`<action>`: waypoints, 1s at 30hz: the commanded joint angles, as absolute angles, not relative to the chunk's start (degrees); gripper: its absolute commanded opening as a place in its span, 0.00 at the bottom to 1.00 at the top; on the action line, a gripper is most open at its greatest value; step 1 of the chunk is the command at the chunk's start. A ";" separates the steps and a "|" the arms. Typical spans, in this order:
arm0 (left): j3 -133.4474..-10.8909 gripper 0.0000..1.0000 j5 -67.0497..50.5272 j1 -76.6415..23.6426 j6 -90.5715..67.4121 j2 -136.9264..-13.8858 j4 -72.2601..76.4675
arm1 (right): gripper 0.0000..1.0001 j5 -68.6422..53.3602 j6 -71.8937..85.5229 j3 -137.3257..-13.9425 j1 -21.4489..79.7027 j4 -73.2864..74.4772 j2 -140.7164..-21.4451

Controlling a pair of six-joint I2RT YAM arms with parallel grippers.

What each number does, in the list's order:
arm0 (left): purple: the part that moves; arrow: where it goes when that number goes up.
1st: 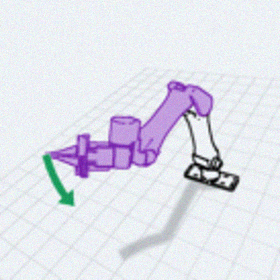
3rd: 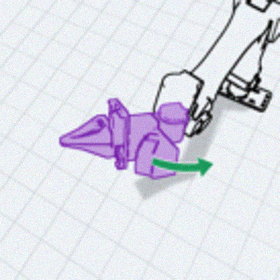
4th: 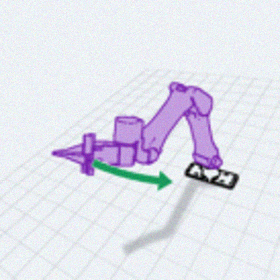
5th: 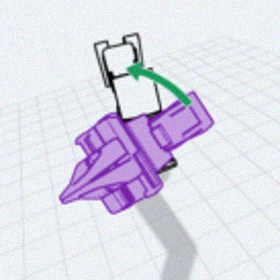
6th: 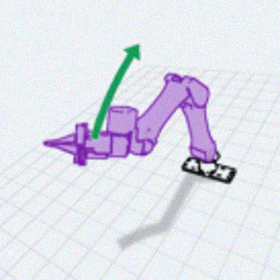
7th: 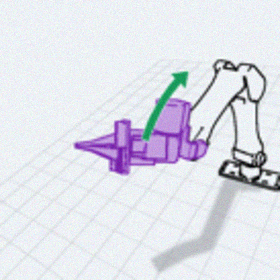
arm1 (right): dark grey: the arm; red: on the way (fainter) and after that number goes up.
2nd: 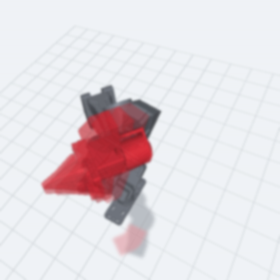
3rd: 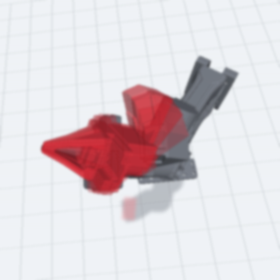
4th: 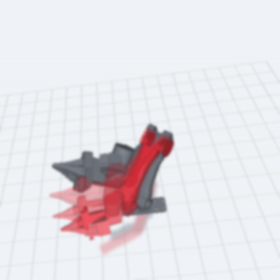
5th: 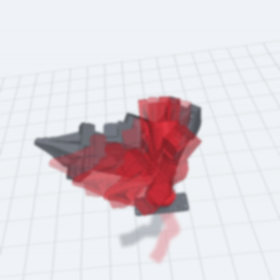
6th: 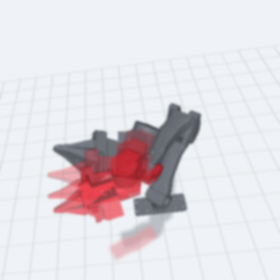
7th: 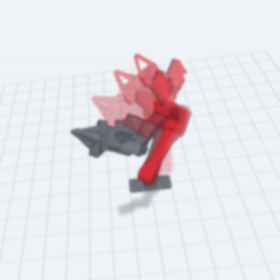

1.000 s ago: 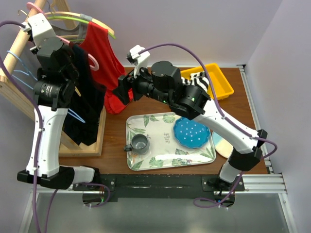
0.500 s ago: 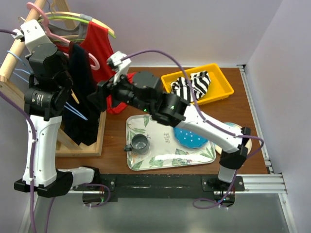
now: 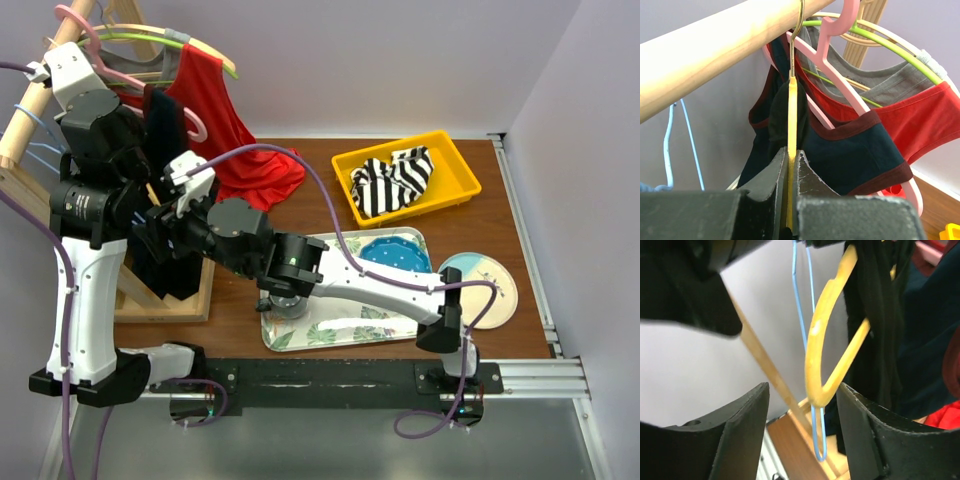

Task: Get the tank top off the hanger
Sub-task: Pick up the hanger from the clothesline.

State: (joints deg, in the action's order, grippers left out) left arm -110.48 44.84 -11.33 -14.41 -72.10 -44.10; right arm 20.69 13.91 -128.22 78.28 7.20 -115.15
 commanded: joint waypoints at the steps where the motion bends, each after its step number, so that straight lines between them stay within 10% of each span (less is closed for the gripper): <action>1: -112.33 0.00 42.54 -11.51 -16.44 -71.54 -42.45 | 0.57 28.47 9.67 -134.81 78.31 1.68 -117.07; 16: -111.27 0.00 41.40 -11.51 -17.49 -71.19 -42.10 | 0.55 34.63 3.43 -133.85 78.40 -8.00 -119.09; 21: -111.62 0.00 39.64 -11.51 -18.46 -71.02 -42.36 | 0.40 34.54 1.58 -135.35 78.40 -8.52 -121.02; 25: -111.36 0.00 37.80 -11.51 -18.98 -70.66 -42.54 | 0.00 32.88 0.35 -136.23 78.40 -9.15 -121.46; 30: -109.52 0.05 33.94 -11.51 -18.20 -68.56 -40.70 | 0.00 28.14 -1.56 -128.80 78.40 -13.26 -117.08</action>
